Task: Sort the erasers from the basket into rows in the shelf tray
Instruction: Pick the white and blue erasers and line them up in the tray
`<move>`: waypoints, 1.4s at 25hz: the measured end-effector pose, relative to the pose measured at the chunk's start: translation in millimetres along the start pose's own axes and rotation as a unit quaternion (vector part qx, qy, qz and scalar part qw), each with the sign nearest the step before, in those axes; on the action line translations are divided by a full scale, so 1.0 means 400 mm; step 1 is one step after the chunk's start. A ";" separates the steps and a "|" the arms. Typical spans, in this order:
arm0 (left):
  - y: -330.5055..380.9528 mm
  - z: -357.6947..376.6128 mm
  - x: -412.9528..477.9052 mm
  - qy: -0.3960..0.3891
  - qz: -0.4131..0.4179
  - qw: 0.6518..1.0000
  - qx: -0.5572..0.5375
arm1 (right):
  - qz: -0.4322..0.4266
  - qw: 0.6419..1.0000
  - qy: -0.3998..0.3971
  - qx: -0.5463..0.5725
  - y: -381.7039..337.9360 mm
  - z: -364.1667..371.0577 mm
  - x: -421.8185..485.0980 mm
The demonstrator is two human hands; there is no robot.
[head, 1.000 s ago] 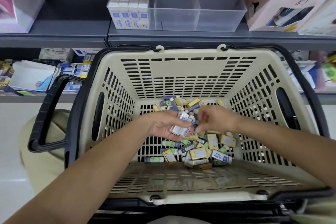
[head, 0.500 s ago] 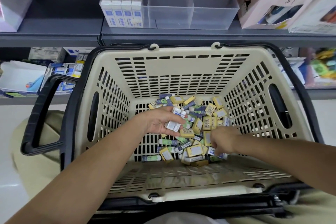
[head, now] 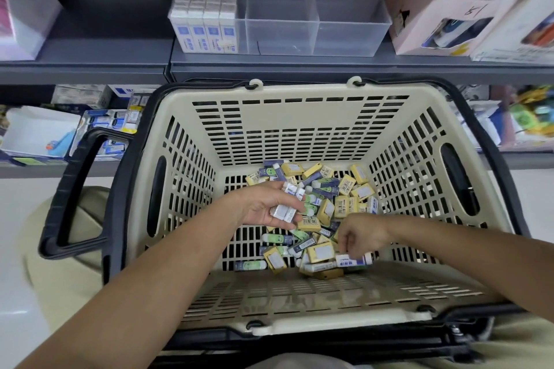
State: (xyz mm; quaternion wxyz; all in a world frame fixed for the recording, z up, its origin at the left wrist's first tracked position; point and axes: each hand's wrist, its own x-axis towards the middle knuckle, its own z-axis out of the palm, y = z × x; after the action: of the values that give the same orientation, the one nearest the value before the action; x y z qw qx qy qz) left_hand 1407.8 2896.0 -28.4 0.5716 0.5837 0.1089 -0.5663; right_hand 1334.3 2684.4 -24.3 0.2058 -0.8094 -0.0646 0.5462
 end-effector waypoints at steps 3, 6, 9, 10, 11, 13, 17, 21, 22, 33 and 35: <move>-0.007 0.008 -0.007 -0.031 -0.025 0.999 0.021 | -0.090 0.982 0.048 0.157 -0.043 -0.047 -0.031; -0.005 0.020 -0.018 -0.111 -0.056 0.992 0.008 | -0.165 0.941 0.119 0.270 -0.090 -0.068 -0.062; -0.001 0.037 -0.018 -0.146 -0.040 0.988 -0.027 | -0.168 0.915 0.207 0.302 -0.107 -0.072 -0.082; -0.002 0.045 -0.015 -0.137 -0.028 0.990 -0.031 | -0.154 0.913 0.233 0.297 -0.102 -0.074 -0.087; 0.001 0.054 -0.010 -0.121 -0.017 0.992 -0.038 | -0.123 0.911 0.258 0.297 -0.086 -0.077 -0.090; 0.016 0.069 -0.001 -0.083 0.004 0.994 -0.070 | 0.001 0.905 0.300 0.303 -0.032 -0.083 -0.097; 0.045 0.078 0.012 -0.049 0.031 0.994 -0.090 | 0.260 0.930 0.228 0.123 0.066 -0.064 -0.080; 0.042 0.066 0.003 -0.063 0.037 0.994 -0.076 | 0.259 0.923 0.249 0.137 0.088 -0.031 -0.016; 0.044 0.062 0.002 -0.063 0.041 0.994 -0.078 | 0.251 0.909 0.274 0.190 0.096 -0.025 -0.002; 0.052 0.010 0.025 -0.008 0.038 0.992 -0.121 | 0.189 0.898 0.296 0.265 0.064 -0.020 0.062; 0.043 -0.005 0.023 0.015 0.034 0.991 -0.128 | 0.132 0.916 0.285 0.248 0.032 -0.019 0.074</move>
State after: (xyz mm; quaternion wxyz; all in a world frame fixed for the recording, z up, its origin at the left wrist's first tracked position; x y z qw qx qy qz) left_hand 1425.3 2887.2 -26.7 0.6586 0.5180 0.1691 -0.5189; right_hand 1351.5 2680.4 -52.4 0.3358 -0.8546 0.2420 0.3136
